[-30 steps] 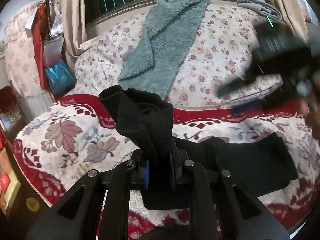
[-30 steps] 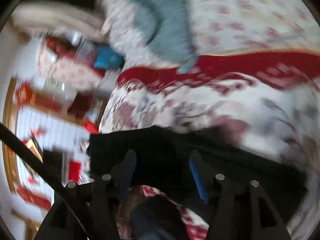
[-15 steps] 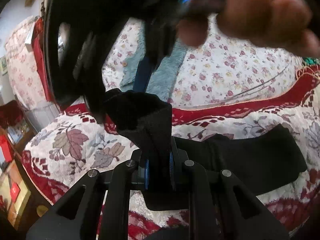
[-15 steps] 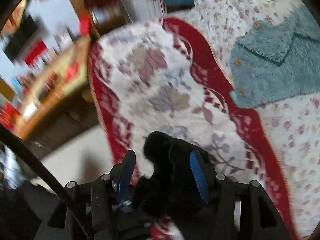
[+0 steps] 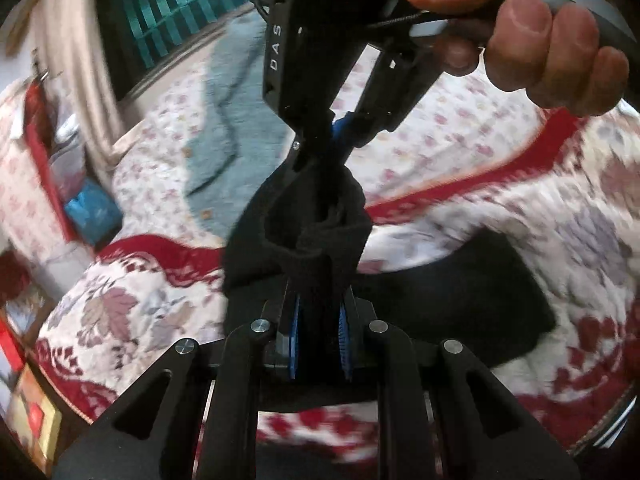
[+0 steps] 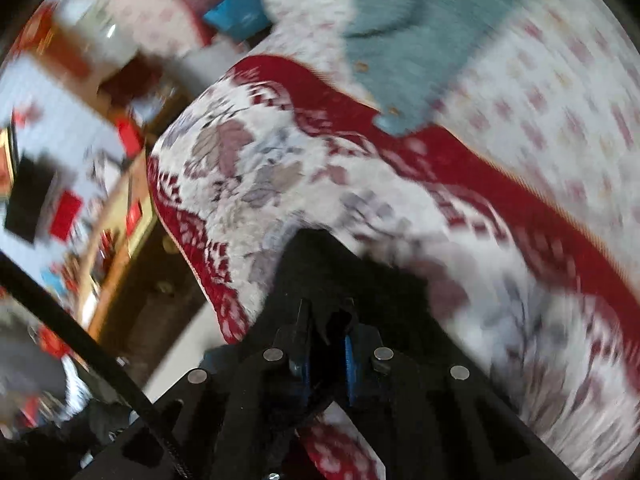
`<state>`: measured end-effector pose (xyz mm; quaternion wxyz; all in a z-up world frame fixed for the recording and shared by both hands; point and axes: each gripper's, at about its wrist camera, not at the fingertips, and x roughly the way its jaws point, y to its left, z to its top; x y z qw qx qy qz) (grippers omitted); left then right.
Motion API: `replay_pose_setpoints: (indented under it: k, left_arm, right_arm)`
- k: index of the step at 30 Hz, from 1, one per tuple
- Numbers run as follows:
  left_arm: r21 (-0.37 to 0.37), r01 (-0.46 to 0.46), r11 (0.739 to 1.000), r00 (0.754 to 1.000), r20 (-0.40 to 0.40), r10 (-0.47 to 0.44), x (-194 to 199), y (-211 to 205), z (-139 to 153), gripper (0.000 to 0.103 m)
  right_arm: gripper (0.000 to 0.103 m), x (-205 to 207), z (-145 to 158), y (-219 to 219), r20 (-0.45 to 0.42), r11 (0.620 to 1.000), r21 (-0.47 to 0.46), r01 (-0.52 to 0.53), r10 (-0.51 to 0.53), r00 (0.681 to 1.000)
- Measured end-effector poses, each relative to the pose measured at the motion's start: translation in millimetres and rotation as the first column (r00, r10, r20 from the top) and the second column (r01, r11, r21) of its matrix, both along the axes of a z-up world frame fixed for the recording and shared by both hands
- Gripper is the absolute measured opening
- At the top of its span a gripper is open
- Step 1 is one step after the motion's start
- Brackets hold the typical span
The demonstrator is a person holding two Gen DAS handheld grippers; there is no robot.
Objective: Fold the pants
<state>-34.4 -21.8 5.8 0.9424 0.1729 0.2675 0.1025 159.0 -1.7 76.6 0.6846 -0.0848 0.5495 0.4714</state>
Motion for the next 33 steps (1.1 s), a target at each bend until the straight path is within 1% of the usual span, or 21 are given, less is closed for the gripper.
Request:
replay_pose_setpoints:
  k: [1,3,6,10,13,16,18,19,21,24,26,27,28,29,30,31,32,33]
  left_arm:
    - [0.016,0.018,1.000,1.000,-0.015,-0.017,2.3,-13.4,-6.2,0.014]
    - [0.043,0.055,0.998,0.997,-0.052,-0.053,8.0,-39.8,-20.7,0.014]
    - [0.067,0.087,0.994,0.992,-0.101,-0.079,16.7,-65.6,-36.4,0.014]
    - [0.081,0.093,0.992,0.985,-0.155,-0.080,29.8,-85.2,-52.0,0.014]
    - [0.082,0.084,0.993,0.981,-0.180,-0.068,37.3,-90.3,-59.7,0.016]
    - [0.091,0.107,0.990,0.980,-0.178,-0.089,33.0,-97.6,-65.2,0.019]
    - [0.124,0.121,0.985,0.981,-0.168,-0.099,25.7,-105.1,-68.9,0.019]
    - [0.151,0.122,0.981,0.982,-0.161,-0.097,21.4,-108.0,-70.2,0.019]
    - [0.165,0.132,0.977,0.983,-0.151,-0.108,11.3,-113.9,-71.0,0.019]
    - [0.123,0.188,0.974,0.974,-0.152,-0.168,-7.1,-117.3,-65.0,0.020]
    - [0.057,0.205,0.977,0.970,-0.146,-0.195,-16.4,-109.2,-57.0,0.020]
    - [0.021,0.193,0.981,0.974,-0.123,-0.189,-23.2,-102.6,-50.0,0.020]
    - [-0.025,0.171,0.985,0.982,-0.071,-0.172,-32.2,-92.2,-38.9,0.020]
    - [-0.060,0.146,0.988,0.989,-0.018,-0.147,-37.2,-79.1,-27.2,0.020]
    - [-0.096,0.100,0.990,0.994,0.049,-0.096,-42.8,-61.5,-13.4,0.020]
    - [-0.134,0.053,0.990,0.994,0.097,-0.040,-44.5,-43.8,-2.5,0.020]
    - [-0.178,0.000,0.984,0.991,0.128,0.023,-43.5,-25.6,5.8,0.020]
    - [-0.241,-0.064,0.968,0.985,0.141,0.100,-39.3,-4.5,12.0,0.028]
  right_arm:
    - [0.012,6.8,-10.3,-21.9,-0.031,0.999,0.018,0.041,-0.040,0.999]
    - [0.011,15.4,-26.8,-54.3,-0.082,0.994,0.057,0.089,-0.084,0.993]
    - [0.011,27.9,-58.3,-96.0,-0.150,0.980,0.092,0.178,-0.163,0.975]
    - [0.011,43.4,-96.3,-127.0,-0.219,0.961,0.104,0.257,-0.230,0.948]
    - [0.011,51.6,-112.9,-134.6,-0.248,0.953,0.121,0.277,-0.241,0.938]
    - [0.011,55.6,-124.5,-133.7,-0.235,0.955,0.096,0.280,-0.252,0.939]
    - [0.012,56.5,-129.5,-130.7,-0.202,0.962,0.069,0.264,-0.245,0.948]
    - [0.013,58.2,-132.0,-130.7,-0.210,0.960,0.075,0.270,-0.250,0.945]
    - [0.014,60.2,-134.7,-133.3,-0.225,0.953,0.082,0.292,-0.268,0.937]
    - [0.016,60.1,-134.1,-138.8,-0.221,0.945,0.091,0.313,-0.287,0.932]
    - [0.017,57.6,-128.7,-144.0,-0.200,0.937,0.090,0.339,-0.316,0.927]
    - [0.019,55.7,-123.5,-145.3,-0.173,0.933,0.080,0.351,-0.333,0.927]
    - [0.020,53.8,-118.4,-145.1,-0.142,0.932,0.061,0.358,-0.347,0.927]
    - [0.021,50.7,-110.0,-143.4,-0.094,0.934,0.036,0.356,-0.352,0.931]
    - [0.022,47.1,-99.7,-140.8,-0.037,0.937,0.016,0.349,-0.348,0.937]
    - [0.022,41.9,-84.2,-137.3,0.052,0.936,-0.008,0.351,-0.350,0.935]
    - [0.022,37.4,-68.5,-133.3,0.129,0.934,-0.019,0.356,-0.350,0.928]
    - [0.022,35.6,-57.3,-129.3,0.164,0.936,-0.008,0.353,-0.347,0.924]
